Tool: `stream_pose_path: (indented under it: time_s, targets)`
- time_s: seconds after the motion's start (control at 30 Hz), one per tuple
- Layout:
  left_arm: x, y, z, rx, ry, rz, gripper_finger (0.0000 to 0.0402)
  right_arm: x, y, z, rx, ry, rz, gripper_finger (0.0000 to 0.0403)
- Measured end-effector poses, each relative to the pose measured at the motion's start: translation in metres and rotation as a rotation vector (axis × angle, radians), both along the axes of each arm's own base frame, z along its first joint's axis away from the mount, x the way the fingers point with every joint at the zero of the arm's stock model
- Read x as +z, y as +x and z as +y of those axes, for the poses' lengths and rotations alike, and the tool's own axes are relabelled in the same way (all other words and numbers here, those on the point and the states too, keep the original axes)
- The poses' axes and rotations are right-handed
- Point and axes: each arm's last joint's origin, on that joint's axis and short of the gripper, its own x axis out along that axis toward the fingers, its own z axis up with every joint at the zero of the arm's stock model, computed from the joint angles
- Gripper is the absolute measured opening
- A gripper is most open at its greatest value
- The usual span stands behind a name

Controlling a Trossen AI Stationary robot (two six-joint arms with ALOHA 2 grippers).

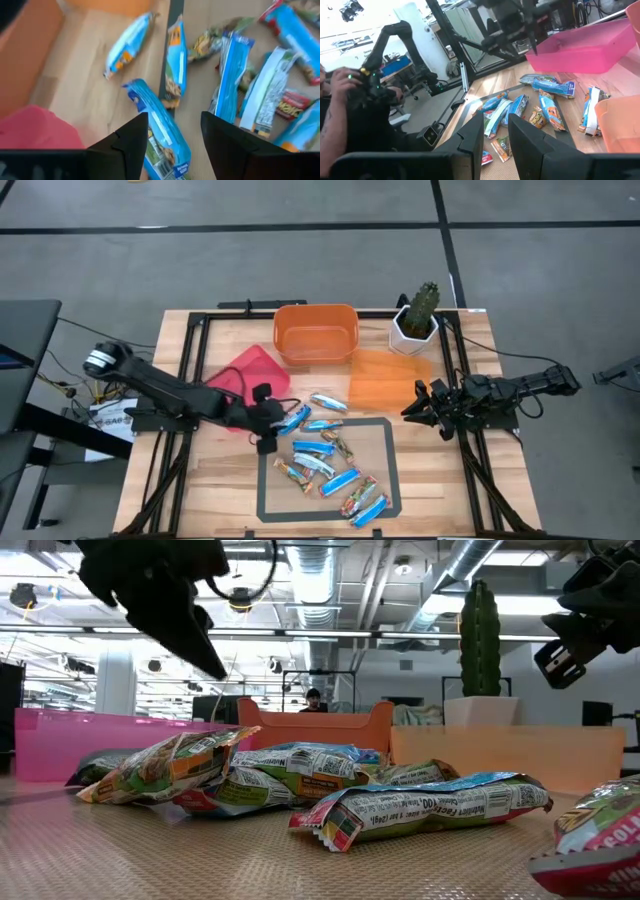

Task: Pick and place Granola Bars by type
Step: Put the top right blue granola bar into the orange bin

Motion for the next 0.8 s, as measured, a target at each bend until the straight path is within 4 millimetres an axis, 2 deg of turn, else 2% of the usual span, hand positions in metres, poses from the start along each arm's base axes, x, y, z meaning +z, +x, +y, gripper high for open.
stream_pose_path:
  time_s: [0.33,0.53,0.8]
  targets:
    - [-0.044,0.02,-0.006,-0.008,0.024,0.13,0.0169,0.0,0.0,0.0,0.0,0.0,0.0,0.0082]
    - [-0.057,0.027,-0.004,-0.006,0.039,0.143,0.0169,0.0,0.0,0.0,0.0,0.0,0.0,0.0082]
    - [-0.06,0.027,0.004,0.036,0.06,0.156,0.0169,0.0,0.0,0.0,0.0,0.0,0.0,0.0082]
